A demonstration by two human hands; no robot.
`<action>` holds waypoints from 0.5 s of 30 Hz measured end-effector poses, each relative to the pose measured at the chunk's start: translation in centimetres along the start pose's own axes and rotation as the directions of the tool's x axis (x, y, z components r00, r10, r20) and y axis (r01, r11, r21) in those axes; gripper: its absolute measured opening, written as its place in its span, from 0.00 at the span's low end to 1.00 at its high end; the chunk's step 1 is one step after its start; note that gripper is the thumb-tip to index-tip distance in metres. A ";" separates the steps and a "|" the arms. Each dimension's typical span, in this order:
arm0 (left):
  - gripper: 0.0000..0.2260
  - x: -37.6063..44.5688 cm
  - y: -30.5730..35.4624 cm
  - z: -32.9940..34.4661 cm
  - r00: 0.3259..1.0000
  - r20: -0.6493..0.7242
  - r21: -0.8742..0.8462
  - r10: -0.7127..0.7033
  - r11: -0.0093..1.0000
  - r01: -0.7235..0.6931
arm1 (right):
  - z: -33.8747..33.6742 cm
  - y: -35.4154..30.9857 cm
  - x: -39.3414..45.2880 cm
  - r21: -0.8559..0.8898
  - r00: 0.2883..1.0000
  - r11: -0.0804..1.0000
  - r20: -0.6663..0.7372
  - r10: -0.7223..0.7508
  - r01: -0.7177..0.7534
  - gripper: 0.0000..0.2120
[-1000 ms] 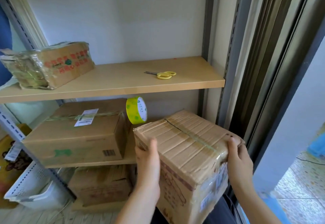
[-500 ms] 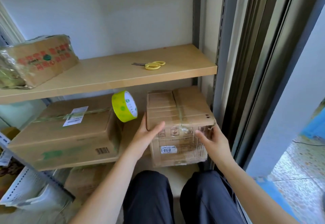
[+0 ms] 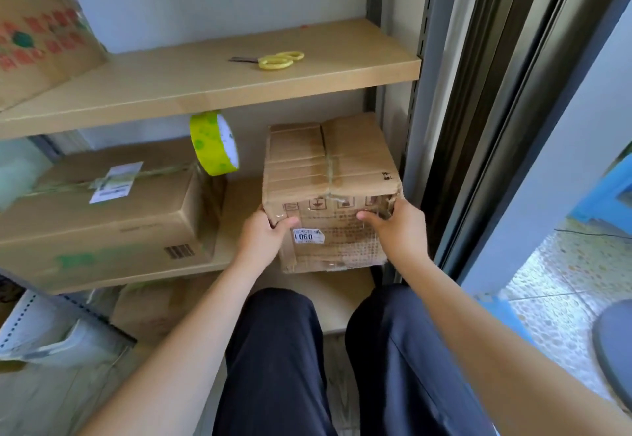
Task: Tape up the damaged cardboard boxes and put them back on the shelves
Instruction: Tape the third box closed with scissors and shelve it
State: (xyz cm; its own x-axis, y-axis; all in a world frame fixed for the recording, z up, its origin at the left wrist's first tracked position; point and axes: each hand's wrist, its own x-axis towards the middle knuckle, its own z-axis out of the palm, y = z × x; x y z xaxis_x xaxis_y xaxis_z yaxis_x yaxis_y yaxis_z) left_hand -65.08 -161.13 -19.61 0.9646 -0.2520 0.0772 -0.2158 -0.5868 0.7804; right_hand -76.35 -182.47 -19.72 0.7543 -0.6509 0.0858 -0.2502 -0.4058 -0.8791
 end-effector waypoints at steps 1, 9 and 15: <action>0.14 0.1 0.4 -0.1 0.997 -0.077 0.008 -0.010 1.000 0.011 | 0.7 -0.8 -0.7 -0.026 0.999 1.000 -0.031 -0.016 0.016 0.20; 0.42 -1.1 0.1 1.2 0.982 -0.124 -0.266 -0.144 0.958 0.107 | 4.9 -1.8 -3.9 0.151 0.954 0.985 0.273 -0.126 0.086 0.25; 0.59 -1.6 -2.6 0.9 0.972 0.192 -0.184 -0.134 0.968 0.170 | 2.5 -1.9 6.3 0.074 0.928 0.989 0.361 0.096 -0.132 0.57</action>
State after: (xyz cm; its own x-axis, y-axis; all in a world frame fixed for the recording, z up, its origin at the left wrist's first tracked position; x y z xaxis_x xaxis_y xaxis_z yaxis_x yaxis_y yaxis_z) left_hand -66.18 -159.93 -22.33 0.9376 -0.3144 -0.1484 -0.0175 -0.4689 0.8831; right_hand -69.60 -184.21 -18.69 0.8946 -0.4115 -0.1744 -0.3016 -0.2678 -0.9151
